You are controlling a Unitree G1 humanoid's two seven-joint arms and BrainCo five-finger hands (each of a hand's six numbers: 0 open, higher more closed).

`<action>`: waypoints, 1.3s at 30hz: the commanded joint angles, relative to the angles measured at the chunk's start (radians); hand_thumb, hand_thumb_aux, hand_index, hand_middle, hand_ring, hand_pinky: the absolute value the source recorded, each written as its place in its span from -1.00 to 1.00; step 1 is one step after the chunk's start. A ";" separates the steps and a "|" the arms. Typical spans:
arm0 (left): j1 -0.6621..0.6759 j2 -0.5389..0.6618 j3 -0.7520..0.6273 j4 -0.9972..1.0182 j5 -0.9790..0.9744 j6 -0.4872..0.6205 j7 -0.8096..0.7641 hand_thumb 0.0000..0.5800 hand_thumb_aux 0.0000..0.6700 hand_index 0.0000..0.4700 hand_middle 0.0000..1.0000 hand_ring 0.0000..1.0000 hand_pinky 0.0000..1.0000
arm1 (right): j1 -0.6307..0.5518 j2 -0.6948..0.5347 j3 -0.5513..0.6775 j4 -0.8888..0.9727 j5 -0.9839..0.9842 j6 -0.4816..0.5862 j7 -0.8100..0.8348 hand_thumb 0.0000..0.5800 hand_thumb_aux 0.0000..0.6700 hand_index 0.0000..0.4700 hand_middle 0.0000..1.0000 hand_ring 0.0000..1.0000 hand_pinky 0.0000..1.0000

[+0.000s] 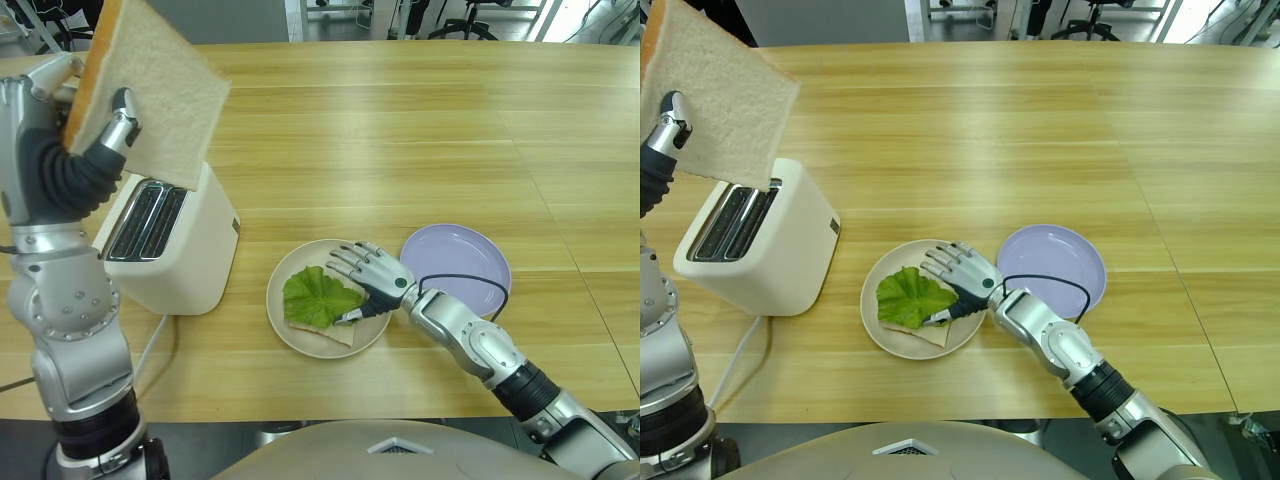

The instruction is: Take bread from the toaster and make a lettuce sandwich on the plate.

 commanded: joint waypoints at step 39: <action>0.477 -0.324 -0.609 0.536 -0.010 -0.070 0.101 1.00 1.00 0.96 1.00 1.00 1.00 | 0.303 -0.158 -0.166 -0.181 0.015 -0.418 0.060 -1.00 -1.00 -1.00 -1.00 -1.00 -1.00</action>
